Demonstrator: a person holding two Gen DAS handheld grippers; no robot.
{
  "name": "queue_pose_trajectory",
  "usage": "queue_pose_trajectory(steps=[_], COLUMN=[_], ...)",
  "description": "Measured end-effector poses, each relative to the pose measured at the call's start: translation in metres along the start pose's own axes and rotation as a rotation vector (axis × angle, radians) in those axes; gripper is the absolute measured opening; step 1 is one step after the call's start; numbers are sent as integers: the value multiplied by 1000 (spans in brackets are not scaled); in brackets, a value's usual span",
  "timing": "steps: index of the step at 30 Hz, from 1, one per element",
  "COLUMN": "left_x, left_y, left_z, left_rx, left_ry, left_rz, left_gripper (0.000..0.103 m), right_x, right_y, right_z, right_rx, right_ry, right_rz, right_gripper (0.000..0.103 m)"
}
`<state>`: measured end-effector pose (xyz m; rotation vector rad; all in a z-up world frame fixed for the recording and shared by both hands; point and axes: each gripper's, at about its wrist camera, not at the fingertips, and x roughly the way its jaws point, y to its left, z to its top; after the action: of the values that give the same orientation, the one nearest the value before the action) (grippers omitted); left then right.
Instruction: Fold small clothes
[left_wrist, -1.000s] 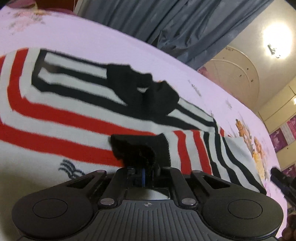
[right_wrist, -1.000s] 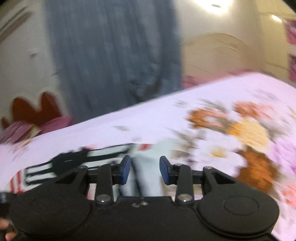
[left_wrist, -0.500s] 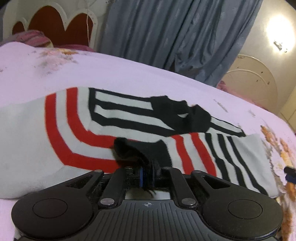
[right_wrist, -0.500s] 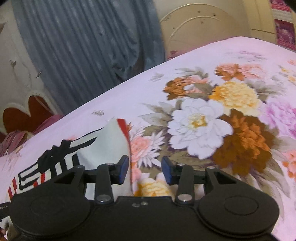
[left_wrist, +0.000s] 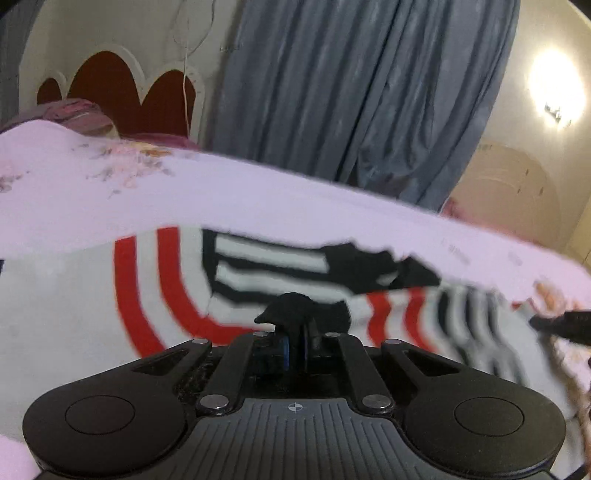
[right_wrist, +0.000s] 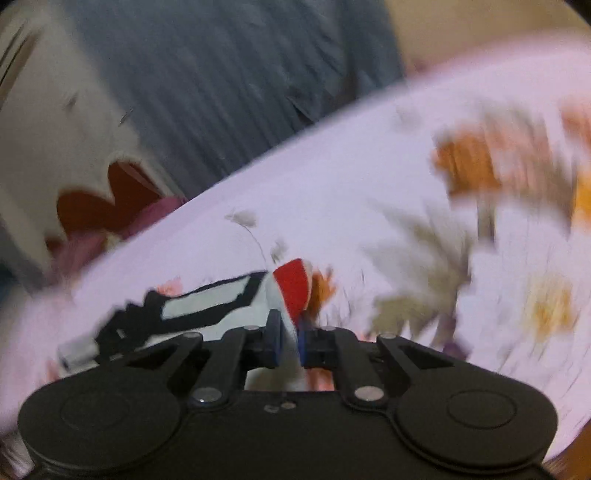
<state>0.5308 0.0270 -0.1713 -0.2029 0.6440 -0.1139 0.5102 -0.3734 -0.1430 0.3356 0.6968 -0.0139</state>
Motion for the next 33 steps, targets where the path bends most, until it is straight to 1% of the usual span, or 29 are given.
queue_pose_trajectory(steps=[1, 2, 3, 4, 5, 6, 7, 8, 9, 10, 12, 14, 16, 17, 18, 19, 20, 21, 22, 23, 24, 25, 26, 27, 30, 31, 33], left_x=[9, 14, 14, 14, 13, 11, 6, -3, -12, -19, -16, -2, 17, 24, 32, 42, 46, 46, 43, 42, 41, 41, 41, 42, 40, 35, 19], left_y=[-1, -1, -4, -5, -5, -2, 2, 3, 1, -8, -31, -69, -97, -107, -113, -112, -107, -100, -90, -78, -63, -53, -45, -44, -54, -58, -68], left_z=[-7, -14, -16, -15, -13, -10, -7, -5, -1, 5, 15, 20, 21, 19, 16, 13, 12, 10, 7, 4, 2, 3, 5, 6, 9, 10, 10], left_rx=[3, 10, 23, 28, 18, -2, -21, -23, 0, 29, 56, 128, 155, 169, 178, 175, 171, 177, 200, 224, 217, 191, 171, 173, 204, 208, 215], left_ry=[45, 52, 36, 41, 46, 50, 45, 17, -36, -72, -57, -24, 20, 30, 42, 74, 95, 92, 70, 65, 61, 61, 64, 66, 64, 46, 2], left_rz=[13, 24, 30, 34, 34, 35, 55, 101, 147, 131, 29, -65, -136, -143, -134, -123, -103, -72, -9, 55, 76, 86, 66, 61, 90, 82, 44], left_gripper=[6, 6, 7, 7, 13, 18, 33, 47, 50, 50, 50, 50, 50, 50, 50, 50, 50, 50, 50, 50, 52, 62, 62, 63, 63, 63, 63], right_x=[6, 11, 11, 10, 8, 5, -1, -9, -18, -22, -22, -10, 2, 6, 10, 13, 15, 15, 13, 13, 14, 14, 14, 14, 11, 8, -10], right_y=[3, 4, 5, 7, 8, 10, 9, 10, 10, 11, 27, 56, 83, 93, 102, 107, 106, 101, 91, 76, 60, 47, 40, 38, 52, 55, 59], right_z=[-4, -8, -10, -9, -9, -9, -8, -8, -8, -7, -8, -15, -23, -26, -29, -31, -30, -28, -24, -17, -10, -5, -4, -3, -8, -9, -10], right_rx=[-31, -50, -50, -43, -44, -52, -57, -61, -63, -62, -92, -181, -250, -283, -322, -354, -375, -388, -382, -341, -290, -259, -250, -237, -295, -298, -284], right_ry=[17, 27, 17, 17, 19, 17, -1, -31, -59, -65, -39, 2, 42, 55, 67, 84, 91, 89, 71, 59, 58, 58, 59, 65, 66, 67, 45], right_rz=[-35, -63, -66, -71, -80, -95, -117, -136, -129, -98, -27, 34, 93, 110, 120, 121, 108, 73, 19, -22, -69, -110, -117, -103, -129, -135, -108], right_gripper=[9, 10, 11, 11, 12, 22, 37, 41, 41, 38, 34, 30, 29, 29, 30, 32, 29, 28, 19, 13, 12, 11, 11, 11, 17, 18, 22])
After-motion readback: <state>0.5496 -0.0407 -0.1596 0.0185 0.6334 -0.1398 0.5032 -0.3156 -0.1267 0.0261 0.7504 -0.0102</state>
